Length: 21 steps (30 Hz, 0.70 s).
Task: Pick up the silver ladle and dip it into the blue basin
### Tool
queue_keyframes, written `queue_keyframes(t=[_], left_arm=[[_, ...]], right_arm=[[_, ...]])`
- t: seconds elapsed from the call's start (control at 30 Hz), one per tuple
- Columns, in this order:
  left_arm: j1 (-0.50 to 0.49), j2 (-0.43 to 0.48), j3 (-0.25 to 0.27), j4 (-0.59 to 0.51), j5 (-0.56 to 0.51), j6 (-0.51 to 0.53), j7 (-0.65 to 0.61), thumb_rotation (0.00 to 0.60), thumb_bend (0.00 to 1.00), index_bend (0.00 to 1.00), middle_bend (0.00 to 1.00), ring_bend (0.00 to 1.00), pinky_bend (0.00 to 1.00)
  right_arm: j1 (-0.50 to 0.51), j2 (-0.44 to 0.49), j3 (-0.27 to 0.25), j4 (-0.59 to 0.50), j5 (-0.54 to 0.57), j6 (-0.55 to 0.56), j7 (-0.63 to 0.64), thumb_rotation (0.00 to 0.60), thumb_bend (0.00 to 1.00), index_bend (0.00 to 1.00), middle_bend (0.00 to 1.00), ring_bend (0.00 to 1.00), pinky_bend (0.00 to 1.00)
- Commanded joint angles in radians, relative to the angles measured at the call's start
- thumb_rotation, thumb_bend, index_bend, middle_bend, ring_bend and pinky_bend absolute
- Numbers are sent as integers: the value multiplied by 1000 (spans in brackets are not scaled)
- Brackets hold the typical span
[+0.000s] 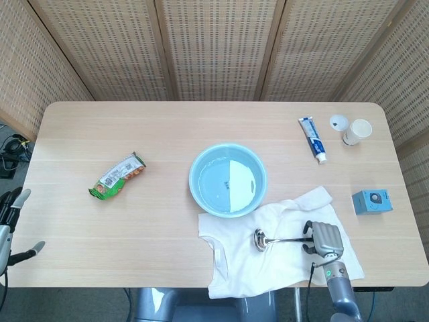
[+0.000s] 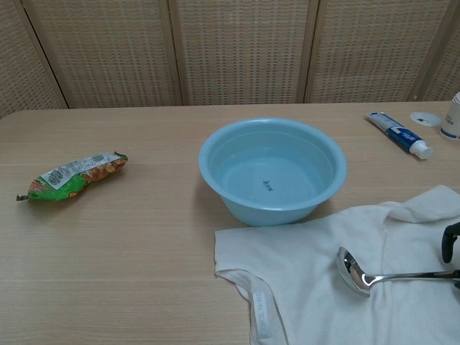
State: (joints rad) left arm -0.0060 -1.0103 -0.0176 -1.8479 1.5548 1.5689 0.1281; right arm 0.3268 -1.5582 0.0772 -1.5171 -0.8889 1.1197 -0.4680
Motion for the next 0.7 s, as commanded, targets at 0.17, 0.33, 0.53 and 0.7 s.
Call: queue_keyframes(t=[0.17,0.33,0.53,0.7], left_arm=[[1,2,-1,1,-2,2,-6,600,0,0,0,0,0],[1,2,-1,0,-1,3,-4,600,0,0,0,0,0],[3,4,-2,-2,0,7,-8,600,0,0,0,0,0],[4,8,-2,-3,1,12,-15,600,0,0,0,0,0]], right_arm=[[3,-12,1,22,7,-3,-1,600,465,503,1000,1000,1000],[3,-13,-2,25,5,-3,-6,600,480,510,1000,1000,1000],[6,-16,-2,28,13,-4,-17,600,484,522,1000,1000,1000],[13,-17,3,22,43,-9,-43,600,489,526,1000,1000,1000]])
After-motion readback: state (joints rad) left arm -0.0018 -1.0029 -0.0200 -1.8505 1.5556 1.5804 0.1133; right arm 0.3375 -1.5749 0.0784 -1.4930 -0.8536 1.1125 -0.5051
